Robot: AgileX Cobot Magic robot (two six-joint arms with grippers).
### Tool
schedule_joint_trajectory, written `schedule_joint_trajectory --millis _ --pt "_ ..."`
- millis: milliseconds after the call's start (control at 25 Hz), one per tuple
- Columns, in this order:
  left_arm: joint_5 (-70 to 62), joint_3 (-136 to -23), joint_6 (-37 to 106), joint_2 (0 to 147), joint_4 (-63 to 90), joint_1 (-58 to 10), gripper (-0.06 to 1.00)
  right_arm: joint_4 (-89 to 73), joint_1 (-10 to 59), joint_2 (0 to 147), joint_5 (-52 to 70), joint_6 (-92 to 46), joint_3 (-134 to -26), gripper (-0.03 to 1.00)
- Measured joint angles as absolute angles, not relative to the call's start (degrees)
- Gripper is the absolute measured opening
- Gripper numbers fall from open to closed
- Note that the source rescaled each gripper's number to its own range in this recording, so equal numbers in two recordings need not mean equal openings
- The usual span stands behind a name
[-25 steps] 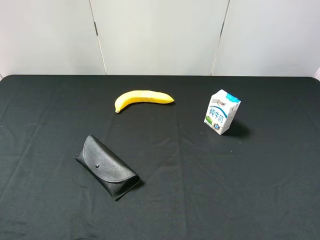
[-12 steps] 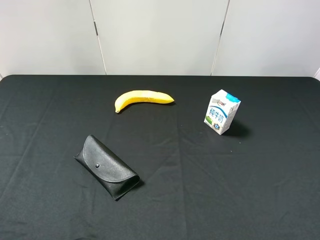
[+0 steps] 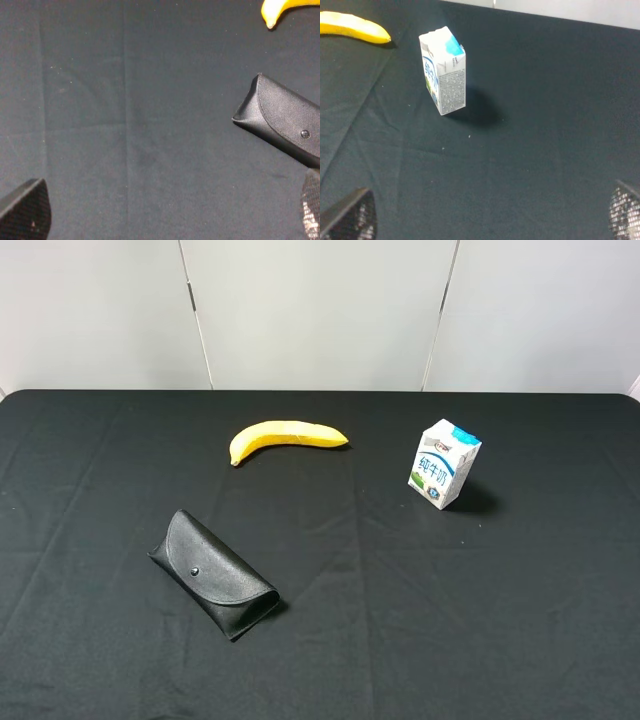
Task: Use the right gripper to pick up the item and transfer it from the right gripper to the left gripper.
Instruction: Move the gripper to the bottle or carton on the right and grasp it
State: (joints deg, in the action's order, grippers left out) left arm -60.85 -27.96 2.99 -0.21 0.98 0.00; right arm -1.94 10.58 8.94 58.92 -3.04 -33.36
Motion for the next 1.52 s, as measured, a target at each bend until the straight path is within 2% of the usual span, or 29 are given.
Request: schedule_joint_trajectory --millis 280,520,1040,1520 --pt "-60.9 -28.0 3.0 -0.2 1.0 0.0 1.00 -2.0 10.6 24.3 58.9 -3.5 -42.7 1.00" --pt "-60.9 -28.0 3.0 -0.2 1.0 0.0 1.00 -2.5 10.6 39.4 58.9 -9.6 -51.3 1.00" --pt "-60.9 -28.0 3.0 -0.2 1.0 0.0 1.00 -3.7 10.6 63.2 58.7 -21.5 -59.9 1.00" --pt "-60.9 -28.0 3.0 -0.2 1.0 0.0 1.00 -10.7 10.6 78.5 57.2 -29.6 -68.0 1.00"
